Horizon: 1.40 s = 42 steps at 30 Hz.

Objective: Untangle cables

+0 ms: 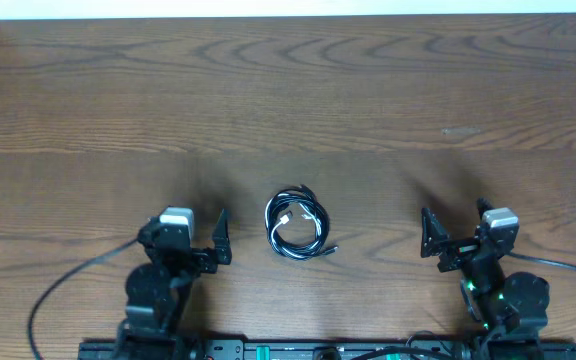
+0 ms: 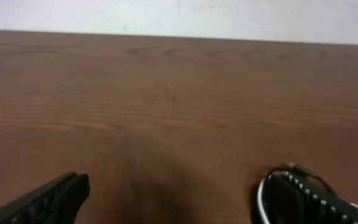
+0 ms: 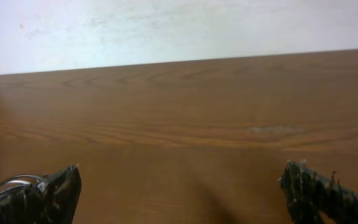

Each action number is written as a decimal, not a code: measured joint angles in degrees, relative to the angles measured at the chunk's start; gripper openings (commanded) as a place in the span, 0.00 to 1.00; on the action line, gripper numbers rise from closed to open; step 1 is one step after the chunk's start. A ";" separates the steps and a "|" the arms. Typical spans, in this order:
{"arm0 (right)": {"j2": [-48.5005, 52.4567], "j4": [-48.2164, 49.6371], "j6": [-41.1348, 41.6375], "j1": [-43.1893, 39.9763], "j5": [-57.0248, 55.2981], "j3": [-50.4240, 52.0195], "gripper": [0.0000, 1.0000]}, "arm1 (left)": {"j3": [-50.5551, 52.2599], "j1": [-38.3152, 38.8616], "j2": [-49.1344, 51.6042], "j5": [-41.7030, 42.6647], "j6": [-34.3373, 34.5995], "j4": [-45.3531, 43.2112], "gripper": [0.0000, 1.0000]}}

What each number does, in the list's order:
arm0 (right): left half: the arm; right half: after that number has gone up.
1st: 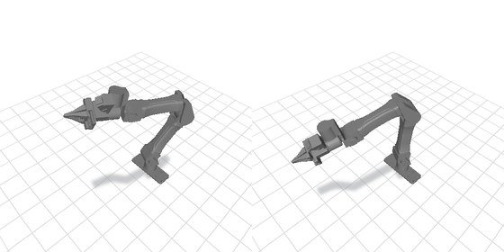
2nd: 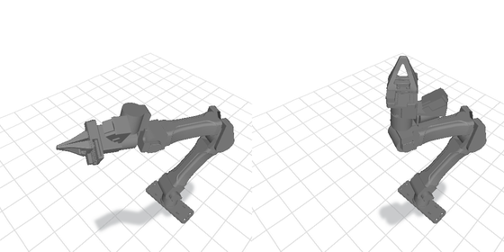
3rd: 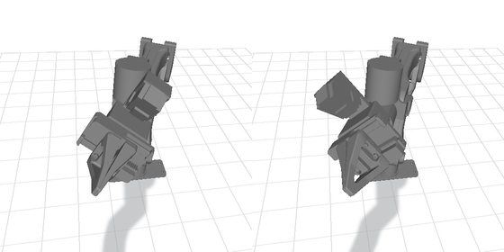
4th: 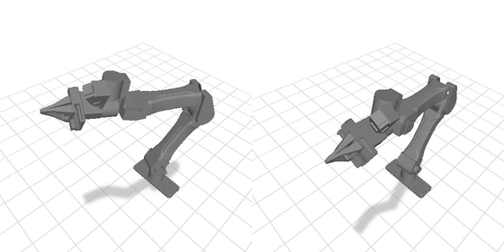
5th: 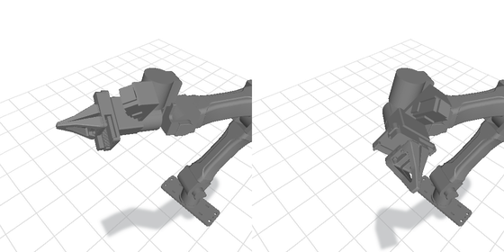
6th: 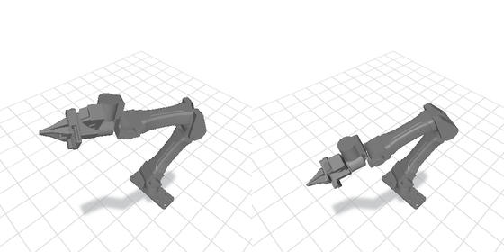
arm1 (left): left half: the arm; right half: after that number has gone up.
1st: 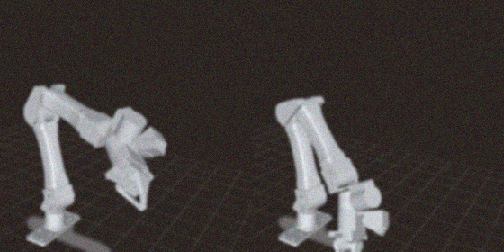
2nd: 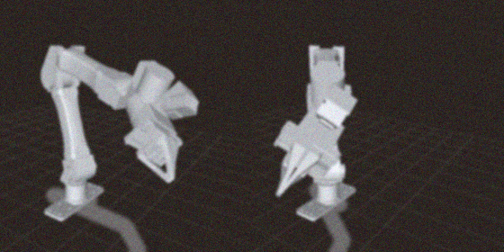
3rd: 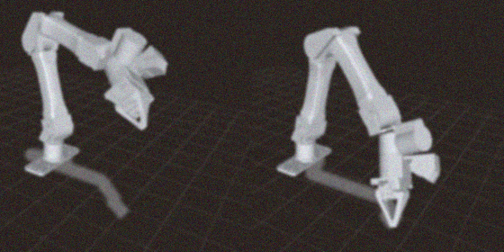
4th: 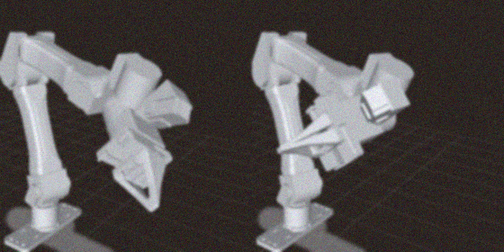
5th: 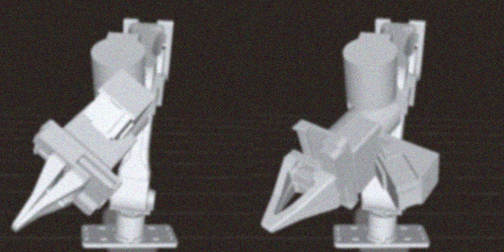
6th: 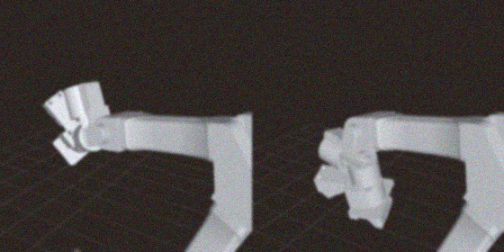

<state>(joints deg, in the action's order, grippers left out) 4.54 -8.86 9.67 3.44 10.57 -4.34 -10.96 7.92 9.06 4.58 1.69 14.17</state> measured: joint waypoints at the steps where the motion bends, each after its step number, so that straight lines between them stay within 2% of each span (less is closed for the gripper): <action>1: 1.42 -0.02 0.55 0.00 0.46 -1.16 0.99 | -2.91 0.00 2.19 0.07 0.00 1.29 0.98; 7: 16.92 -6.43 2.12 0.00 5.46 -19.41 0.99 | -26.49 0.00 18.99 1.60 3.78 12.39 0.98; 10: 26.82 -17.86 2.43 0.00 8.68 -30.97 0.99 | -34.05 0.00 25.38 4.13 6.69 17.05 0.98; 12: 38.12 -31.71 2.14 0.00 10.64 -41.53 0.99 | -38.47 0.00 29.35 6.91 8.63 19.54 0.98; 15: 50.84 -49.92 0.15 -0.11 11.37 -52.17 0.99 | -40.22 0.00 31.45 8.94 9.53 21.24 0.98; 17: 62.69 -56.08 -2.16 -0.11 11.98 -60.67 0.99 | -40.35 0.00 31.69 9.94 10.58 23.96 0.98; 24: 76.96 -59.04 -6.58 3.89 19.21 -64.83 0.99 | -40.52 0.00 32.22 14.43 11.91 36.04 0.98; 29: 83.73 -59.56 -8.57 16.50 16.28 -64.85 0.99 | -41.42 0.00 35.21 21.81 12.63 37.48 0.98; 34: 85.96 -55.47 -11.23 29.99 10.84 -64.85 0.99 | -49.37 0.00 40.59 24.70 13.03 41.62 0.98; 35: 86.09 -53.75 -11.61 32.72 9.14 -64.85 0.97 | -51.32 0.00 41.44 24.39 12.92 42.64 0.98; 38: 86.90 -48.89 -12.37 38.69 4.61 -64.85 0.79 | -56.98 -0.13 42.97 21.97 12.85 45.75 0.98; 41: 88.52 -43.82 -12.83 42.36 1.29 -64.85 0.89 | -60.92 -1.16 42.91 19.82 12.66 47.58 0.98; 42: 89.26 -41.97 -13.11 43.21 0.26 -64.85 0.90 | -62.16 -1.70 42.75 18.88 12.63 48.24 0.98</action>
<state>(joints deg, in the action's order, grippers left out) 93.80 -50.83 -3.44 46.65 10.83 -69.19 -73.12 6.22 51.81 23.46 14.33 62.41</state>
